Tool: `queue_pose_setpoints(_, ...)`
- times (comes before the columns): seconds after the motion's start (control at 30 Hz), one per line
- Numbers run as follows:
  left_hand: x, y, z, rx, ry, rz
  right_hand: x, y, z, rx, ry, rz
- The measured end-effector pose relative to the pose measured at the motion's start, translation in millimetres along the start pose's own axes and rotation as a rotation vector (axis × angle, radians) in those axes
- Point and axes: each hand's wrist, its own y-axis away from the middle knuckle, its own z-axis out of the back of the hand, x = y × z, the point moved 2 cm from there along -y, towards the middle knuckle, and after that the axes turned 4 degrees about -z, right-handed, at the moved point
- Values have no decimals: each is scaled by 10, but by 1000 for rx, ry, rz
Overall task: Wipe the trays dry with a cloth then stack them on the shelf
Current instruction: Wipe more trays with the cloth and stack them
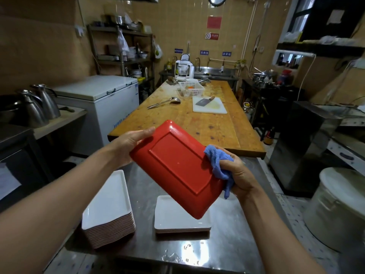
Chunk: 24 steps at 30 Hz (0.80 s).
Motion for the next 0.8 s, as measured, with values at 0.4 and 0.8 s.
queue_pose_setpoints(0.4,187,128,-31,106,113,42,209,-174,-120,-142,514,149)
queue_pose_setpoints(0.8,370,87,-90,-121,285,51,-127,67,-235,-177,1106,412)
